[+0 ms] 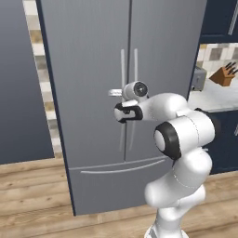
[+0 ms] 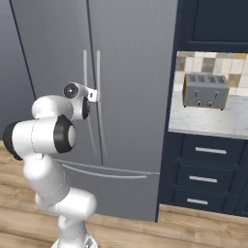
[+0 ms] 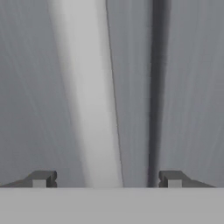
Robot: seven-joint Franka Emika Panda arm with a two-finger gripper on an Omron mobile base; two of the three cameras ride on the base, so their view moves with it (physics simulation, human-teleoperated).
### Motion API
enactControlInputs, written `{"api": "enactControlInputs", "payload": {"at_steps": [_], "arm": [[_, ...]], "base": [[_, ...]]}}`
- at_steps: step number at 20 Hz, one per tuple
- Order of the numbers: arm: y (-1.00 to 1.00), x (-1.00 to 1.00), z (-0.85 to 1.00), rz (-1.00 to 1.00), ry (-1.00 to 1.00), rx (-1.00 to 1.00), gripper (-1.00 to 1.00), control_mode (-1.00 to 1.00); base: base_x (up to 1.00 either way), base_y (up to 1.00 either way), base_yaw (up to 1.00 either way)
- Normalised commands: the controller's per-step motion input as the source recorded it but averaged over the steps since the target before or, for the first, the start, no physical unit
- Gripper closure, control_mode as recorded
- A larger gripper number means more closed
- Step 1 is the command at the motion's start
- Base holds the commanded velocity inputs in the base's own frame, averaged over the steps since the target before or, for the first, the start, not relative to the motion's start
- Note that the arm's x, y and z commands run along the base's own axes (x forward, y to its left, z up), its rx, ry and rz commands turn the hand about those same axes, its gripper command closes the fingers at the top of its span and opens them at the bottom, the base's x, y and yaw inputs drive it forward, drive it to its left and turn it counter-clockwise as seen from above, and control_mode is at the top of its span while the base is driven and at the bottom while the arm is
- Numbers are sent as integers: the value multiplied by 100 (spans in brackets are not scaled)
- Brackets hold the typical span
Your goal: Take the cake and donut from the fridge and place them on the empty tray on the dining counter.
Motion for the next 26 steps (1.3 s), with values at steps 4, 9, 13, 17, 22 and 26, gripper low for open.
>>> {"api": "enactControlInputs", "payload": {"at_steps": [4, 9, 13, 17, 22, 26], "arm": [[14, 51, -16, 0, 0, 0, 100, -100], [9, 2, -5, 3, 0, 0, 100, -100], [36, -26, 0, 12, 0, 0, 100, -100], [34, -35, 0, 15, 0, 0, 100, -100], [36, -45, 0, 13, 0, 0, 100, -100], [49, -67, 0, 9, 0, 0, 100, -100]], "base": [[0, 0, 0], [0, 0, 0], [0, 0, 0], [0, 0, 0], [0, 0, 0], [0, 0, 0]]}}
